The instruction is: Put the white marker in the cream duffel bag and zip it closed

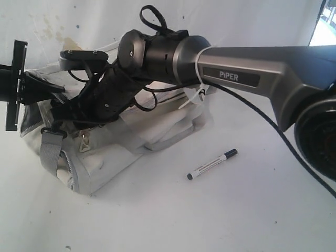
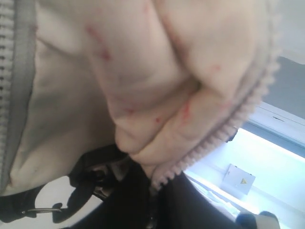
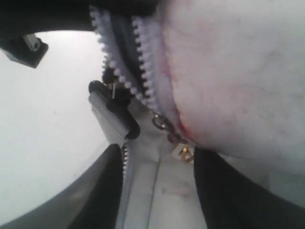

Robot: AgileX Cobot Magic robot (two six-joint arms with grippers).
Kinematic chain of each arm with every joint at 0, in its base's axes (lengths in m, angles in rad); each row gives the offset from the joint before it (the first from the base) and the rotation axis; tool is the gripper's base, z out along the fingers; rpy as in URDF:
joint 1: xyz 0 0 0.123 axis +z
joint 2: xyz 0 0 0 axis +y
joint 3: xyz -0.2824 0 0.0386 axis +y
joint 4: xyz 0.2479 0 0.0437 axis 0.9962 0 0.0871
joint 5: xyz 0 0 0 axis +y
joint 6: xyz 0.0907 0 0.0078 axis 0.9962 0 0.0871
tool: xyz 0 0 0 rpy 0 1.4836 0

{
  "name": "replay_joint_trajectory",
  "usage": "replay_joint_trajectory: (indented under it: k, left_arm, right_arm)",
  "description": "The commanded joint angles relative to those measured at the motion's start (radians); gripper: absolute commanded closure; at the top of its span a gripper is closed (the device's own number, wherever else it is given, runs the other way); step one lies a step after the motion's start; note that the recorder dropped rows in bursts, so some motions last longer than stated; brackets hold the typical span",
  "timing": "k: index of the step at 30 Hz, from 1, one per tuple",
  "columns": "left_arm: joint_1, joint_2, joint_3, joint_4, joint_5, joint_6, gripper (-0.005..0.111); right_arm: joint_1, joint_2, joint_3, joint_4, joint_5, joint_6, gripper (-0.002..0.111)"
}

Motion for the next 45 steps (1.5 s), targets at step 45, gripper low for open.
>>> replay_joint_trajectory:
  k: [45]
  left_arm:
    - [0.039,-0.009,-0.007,0.218,0.015,0.026,0.107]
  right_arm:
    - [-0.313,-0.050,0.000,-0.314,0.187,0.031,0.108]
